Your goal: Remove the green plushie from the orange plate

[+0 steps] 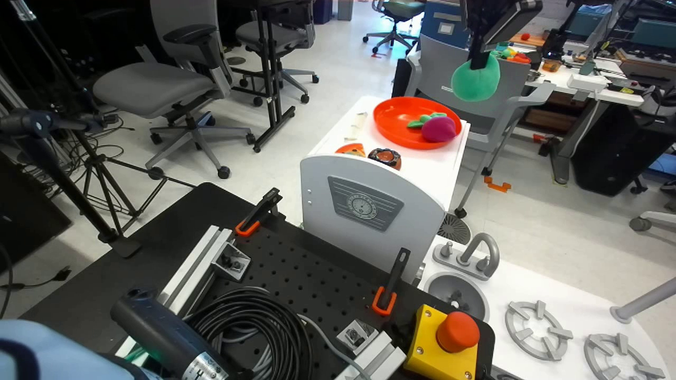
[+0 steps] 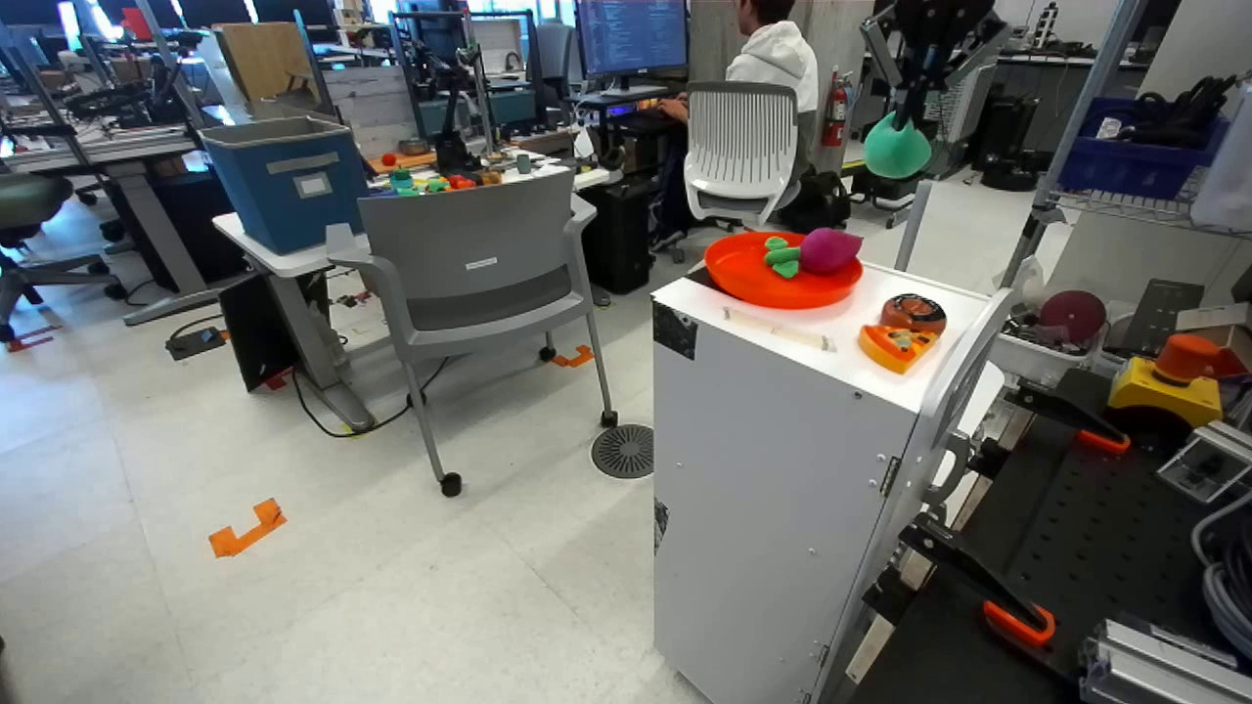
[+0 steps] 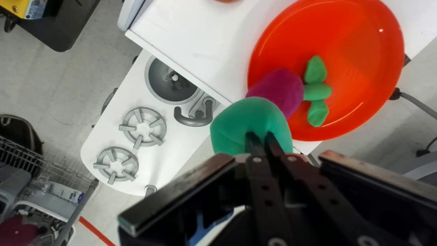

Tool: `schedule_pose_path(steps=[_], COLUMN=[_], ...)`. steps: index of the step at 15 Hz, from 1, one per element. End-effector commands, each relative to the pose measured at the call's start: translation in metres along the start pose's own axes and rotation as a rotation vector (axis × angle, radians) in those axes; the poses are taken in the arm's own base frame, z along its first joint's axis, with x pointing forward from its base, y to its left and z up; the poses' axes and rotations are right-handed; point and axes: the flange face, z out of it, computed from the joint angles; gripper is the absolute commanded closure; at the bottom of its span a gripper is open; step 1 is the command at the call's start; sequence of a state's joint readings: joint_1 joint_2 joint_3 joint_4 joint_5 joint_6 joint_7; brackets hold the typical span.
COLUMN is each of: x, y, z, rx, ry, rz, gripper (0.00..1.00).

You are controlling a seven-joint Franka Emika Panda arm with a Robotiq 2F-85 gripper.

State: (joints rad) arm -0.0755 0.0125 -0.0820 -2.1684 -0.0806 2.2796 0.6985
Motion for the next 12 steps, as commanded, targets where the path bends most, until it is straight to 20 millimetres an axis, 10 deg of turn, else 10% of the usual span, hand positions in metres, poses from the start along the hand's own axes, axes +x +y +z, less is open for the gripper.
schedule_pose_path(steps=[1, 12], x=[0.0021, 0.0006], y=[-0.0103, -0.0159], z=[-0.0032, 0.0002], rx=[0.057, 0.059], ry=[-0.038, -0.133], rz=[0.021, 0.211], gripper=[0.99, 0.99])
